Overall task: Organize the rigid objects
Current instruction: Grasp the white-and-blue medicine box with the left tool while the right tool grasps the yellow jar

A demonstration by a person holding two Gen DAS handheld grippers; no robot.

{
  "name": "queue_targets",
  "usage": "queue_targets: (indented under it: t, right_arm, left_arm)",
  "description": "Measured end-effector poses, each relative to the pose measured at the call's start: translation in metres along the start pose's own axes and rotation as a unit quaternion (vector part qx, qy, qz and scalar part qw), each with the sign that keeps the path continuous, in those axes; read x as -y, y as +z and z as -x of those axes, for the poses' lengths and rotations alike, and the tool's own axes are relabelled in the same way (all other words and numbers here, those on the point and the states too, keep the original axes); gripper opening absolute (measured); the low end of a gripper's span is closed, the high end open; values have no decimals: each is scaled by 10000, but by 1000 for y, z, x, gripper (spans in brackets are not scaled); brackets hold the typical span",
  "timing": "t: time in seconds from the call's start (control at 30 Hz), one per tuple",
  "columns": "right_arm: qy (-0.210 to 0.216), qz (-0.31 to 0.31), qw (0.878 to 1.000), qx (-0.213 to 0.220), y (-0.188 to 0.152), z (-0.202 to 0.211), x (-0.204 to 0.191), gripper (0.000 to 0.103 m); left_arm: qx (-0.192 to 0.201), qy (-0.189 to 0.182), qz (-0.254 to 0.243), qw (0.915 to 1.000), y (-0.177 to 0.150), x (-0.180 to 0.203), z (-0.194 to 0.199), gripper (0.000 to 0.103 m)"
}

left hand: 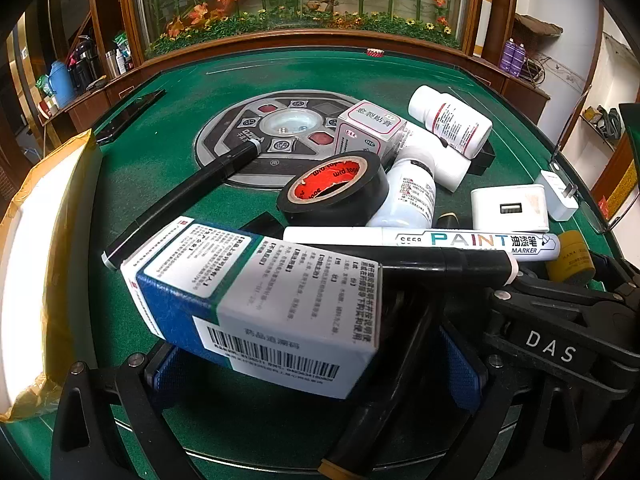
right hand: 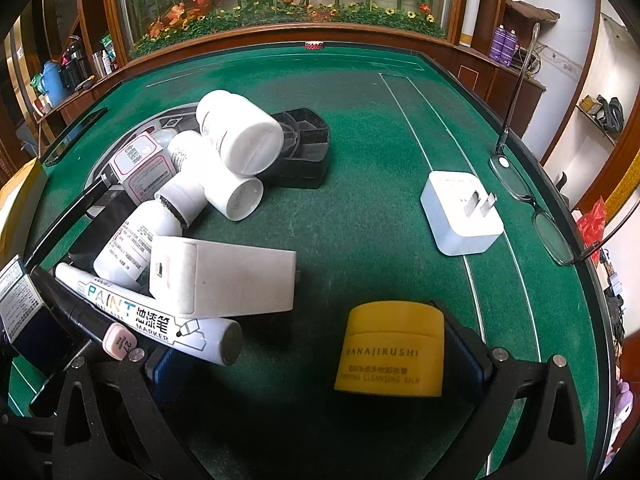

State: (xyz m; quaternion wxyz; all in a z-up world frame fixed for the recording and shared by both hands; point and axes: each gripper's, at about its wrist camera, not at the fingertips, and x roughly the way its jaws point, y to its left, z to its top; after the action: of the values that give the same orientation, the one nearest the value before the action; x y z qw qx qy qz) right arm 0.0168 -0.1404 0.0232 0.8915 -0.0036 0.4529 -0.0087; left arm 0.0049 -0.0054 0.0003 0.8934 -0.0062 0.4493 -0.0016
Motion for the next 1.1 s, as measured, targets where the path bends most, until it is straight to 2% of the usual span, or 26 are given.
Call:
queue_targets:
  t: [0.1,0.2,0.3,0.4,0.47,0.6,0.67,0.73,0.8,0.83,0.93,1.0,1.07,1.1]
  right_arm:
    - [167,189,9996,-96,1,1,1,103]
    - [785,430,9946,-526,6,6,22,103]
    - [988,450,9899,-915,4,14,50,103]
    - [879,918,9888,-788,3,34,64,97]
    - [970,1275,9849,-662,3,49,66,97]
    - [1189,1443,9811,-504,4,63,70,97]
    - [1106,1512,9811,-482,9,59,72,97]
    - [1118,1620,9783,-648,14,48,67,97]
    - [1194,1726,9757,-631,17,43,59,94]
    - [1193,1826,9741,-596,19,40,56,94]
    - [1229,2292,9634,-649,21,27,32,93]
    - [1338,2464,9574,-697,20,23,21,85]
    - [1311,2555,9538,-881,17,18,13,48]
    - [1338,2573,9522,-963,16,17,10,48]
  left_arm:
    - [1,1,-2,10000,0,-1,1,103]
    - [-3,-14,-24,10000,0,0,1,103]
    - [-5,-14,-23,10000,0,0,2,103]
    - [-1,-18,-22,10000,0,0,2,103]
    - [-4,4,28,10000,1,0,1,103]
    - [-14,53,56,10000,0,3,1,103]
    - [-168,-7,-7,9999,-2,4,4,103]
    - [-367,-123,-69,9992,-7,3,11,101]
    - [-414,-341,-32,9986,-15,1,23,93]
    - [-463,-400,-25,9981,-17,0,27,92]
    - [-476,-538,-37,9974,-24,-5,43,91]
    - [-464,-554,25,9974,-27,-12,54,91]
    - [-397,-639,164,9970,-29,-21,66,91]
    - [-360,-644,243,9970,-31,-25,72,92]
